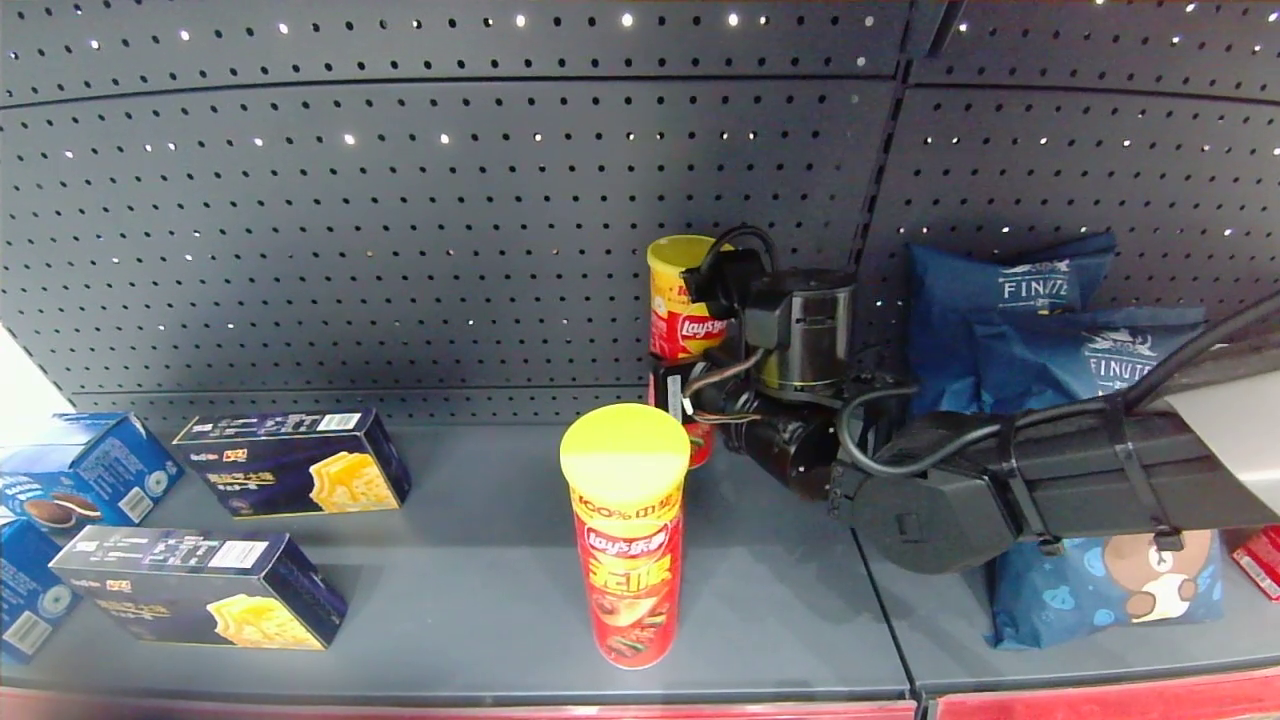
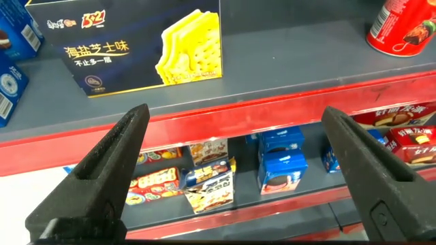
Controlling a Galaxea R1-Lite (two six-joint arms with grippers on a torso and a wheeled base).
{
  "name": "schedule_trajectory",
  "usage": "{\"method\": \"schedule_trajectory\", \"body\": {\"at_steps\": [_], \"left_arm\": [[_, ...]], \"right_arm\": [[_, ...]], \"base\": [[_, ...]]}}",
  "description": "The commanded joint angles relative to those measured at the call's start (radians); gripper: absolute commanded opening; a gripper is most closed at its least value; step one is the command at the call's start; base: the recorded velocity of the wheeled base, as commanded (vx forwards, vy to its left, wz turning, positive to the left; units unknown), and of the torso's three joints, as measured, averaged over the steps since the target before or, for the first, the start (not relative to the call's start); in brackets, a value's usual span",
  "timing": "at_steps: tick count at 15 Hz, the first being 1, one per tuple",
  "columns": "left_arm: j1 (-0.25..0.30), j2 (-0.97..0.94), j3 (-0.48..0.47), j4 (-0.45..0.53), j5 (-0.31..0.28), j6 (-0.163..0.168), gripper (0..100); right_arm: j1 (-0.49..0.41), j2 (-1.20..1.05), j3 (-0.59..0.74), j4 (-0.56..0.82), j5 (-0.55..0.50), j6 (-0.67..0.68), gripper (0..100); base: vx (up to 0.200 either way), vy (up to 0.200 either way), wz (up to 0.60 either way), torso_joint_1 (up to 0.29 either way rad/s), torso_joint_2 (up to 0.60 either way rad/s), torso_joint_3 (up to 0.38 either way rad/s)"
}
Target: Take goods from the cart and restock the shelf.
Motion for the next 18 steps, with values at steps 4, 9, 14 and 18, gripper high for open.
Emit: {"method": "schedule_trajectory", "body": {"at_steps": [4,9,14,18], "left_arm": [[0.0,0.002,0.0,0.0,0.0,0.0,100],[0.0,0.002,0.0,0.0,0.0,0.0,100],[-0.001,0.002,0.0,0.0,0.0,0.0,100],[0.0,0.002,0.0,0.0,0.0,0.0,100]], "right_arm": [[0.002,0.037,-0.008,-0.029,0.001,0.007,0],[0.002,0.077,-0.025,-0.052,0.001,0.005,0],[0.002,0.114,-0.054,-0.058,0.007,0.01,0],[0.0,0.137,-0.074,-0.064,0.012,0.016,0]], "base": [[0.0,0.0,0.0,0.0,0.0,0.0],[0.0,0.0,0.0,0.0,0.0,0.0],[0.0,0.0,0.0,0.0,0.0,0.0],[0.0,0.0,0.0,0.0,0.0,0.0]]}}
